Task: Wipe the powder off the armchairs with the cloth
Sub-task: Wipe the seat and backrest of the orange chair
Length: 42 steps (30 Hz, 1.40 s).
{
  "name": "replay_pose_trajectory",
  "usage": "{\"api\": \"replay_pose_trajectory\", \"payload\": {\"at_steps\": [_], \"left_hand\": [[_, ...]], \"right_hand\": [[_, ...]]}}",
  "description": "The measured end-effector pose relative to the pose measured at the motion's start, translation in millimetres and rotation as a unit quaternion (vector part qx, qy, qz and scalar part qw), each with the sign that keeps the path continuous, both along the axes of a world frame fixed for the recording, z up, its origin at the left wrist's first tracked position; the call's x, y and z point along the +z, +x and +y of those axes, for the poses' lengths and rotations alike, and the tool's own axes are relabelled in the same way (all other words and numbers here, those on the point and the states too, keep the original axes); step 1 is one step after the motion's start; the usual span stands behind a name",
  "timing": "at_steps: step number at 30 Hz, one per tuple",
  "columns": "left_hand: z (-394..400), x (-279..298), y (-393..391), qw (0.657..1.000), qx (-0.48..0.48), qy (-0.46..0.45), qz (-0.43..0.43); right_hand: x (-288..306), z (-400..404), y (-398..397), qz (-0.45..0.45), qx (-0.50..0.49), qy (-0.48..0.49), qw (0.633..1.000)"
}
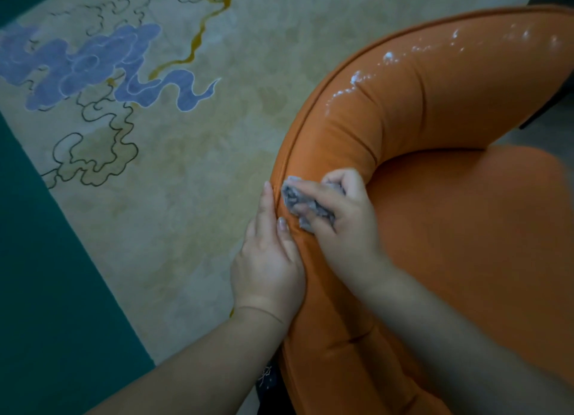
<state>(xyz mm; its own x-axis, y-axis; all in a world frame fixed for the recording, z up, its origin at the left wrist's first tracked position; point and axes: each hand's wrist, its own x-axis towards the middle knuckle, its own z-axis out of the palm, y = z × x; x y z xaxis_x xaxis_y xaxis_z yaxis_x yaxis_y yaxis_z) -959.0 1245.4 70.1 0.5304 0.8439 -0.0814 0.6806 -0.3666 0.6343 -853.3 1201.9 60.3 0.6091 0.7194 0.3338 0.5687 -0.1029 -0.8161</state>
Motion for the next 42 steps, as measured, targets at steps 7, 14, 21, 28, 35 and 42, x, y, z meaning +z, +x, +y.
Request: {"api": "replay_pose_trajectory", "payload": {"at_steps": [7,14,21,28,35,42], "left_hand": [[-0.4,4.9,-0.7,1.0,0.009,-0.02,0.006],[1.7,10.5,-1.9,0.999,0.001,-0.038,-0.009],[8.4,20.4,-2.7,0.995,-0.048,-0.089,-0.006],[70.9,38.4,-10.8,0.943,-0.273,-0.16,0.101],[132.0,46.5,23.5,0.882,-0.379,-0.214,0.182],[160.5,48.7,68.8,0.874,-0.397,-0.212,0.18]], "right_hand": [[3.5,57.2,49.8,0.02,-0.107,-0.03,0.994],[1.6,-25.9,-2.8,0.098,-0.094,-0.062,0.989],[23.6,-23.9,-10.7,0.18,-0.16,-0.154,0.958],[39.2,-4.0,-25.2,0.217,-0.281,-0.206,0.912],[57.6,16.6,-34.4,0.283,-0.372,-0.193,0.863],[56.6,26.2,-32.9,0.295,-0.412,-0.139,0.851]]}}
